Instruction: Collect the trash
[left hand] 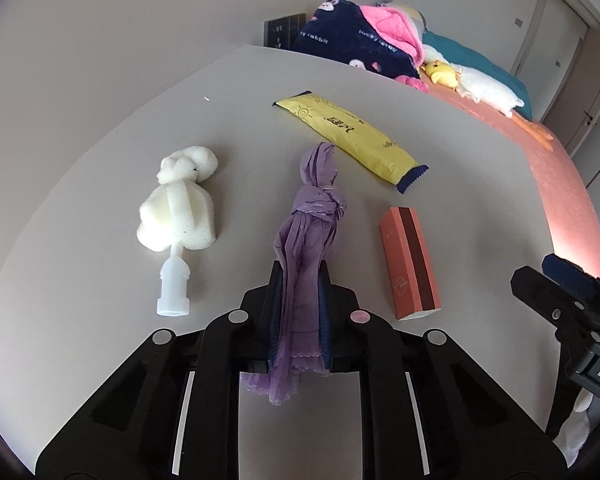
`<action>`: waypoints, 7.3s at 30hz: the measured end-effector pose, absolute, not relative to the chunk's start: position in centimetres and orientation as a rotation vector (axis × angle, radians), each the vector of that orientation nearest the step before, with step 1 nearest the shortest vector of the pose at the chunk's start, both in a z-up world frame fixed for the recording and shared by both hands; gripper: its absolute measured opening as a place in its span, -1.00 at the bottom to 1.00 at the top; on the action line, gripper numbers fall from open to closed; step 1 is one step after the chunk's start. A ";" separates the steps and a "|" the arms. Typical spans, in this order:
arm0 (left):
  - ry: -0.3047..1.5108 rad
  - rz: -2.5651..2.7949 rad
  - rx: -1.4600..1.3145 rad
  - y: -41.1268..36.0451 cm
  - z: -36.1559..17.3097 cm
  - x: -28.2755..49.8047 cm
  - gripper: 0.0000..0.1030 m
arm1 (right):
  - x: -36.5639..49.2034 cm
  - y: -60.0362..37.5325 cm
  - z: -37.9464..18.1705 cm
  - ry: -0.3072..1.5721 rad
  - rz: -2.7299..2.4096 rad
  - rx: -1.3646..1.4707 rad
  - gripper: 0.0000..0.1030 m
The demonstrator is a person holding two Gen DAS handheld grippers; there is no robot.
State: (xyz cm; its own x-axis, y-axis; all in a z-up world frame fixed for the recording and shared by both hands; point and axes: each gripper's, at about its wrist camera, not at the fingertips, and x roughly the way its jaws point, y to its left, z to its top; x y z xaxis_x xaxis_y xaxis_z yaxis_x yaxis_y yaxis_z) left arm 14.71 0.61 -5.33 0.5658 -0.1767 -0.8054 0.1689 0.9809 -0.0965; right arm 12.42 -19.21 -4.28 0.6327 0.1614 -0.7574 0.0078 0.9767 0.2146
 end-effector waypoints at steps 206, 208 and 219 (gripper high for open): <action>0.877 -0.307 0.089 -5.8 -3.0 8.7 0.87 | 9.1 -26.2 -2.6 0.805 -0.010 0.235 0.61; 0.875 -0.275 0.068 -4.5 -2.9 9.2 0.87 | 9.8 -25.3 -2.8 0.812 0.008 0.228 0.61; 0.872 -0.178 -0.003 0.7 -3.3 12.1 0.85 | 13.8 -21.4 -2.9 0.829 0.084 0.190 0.61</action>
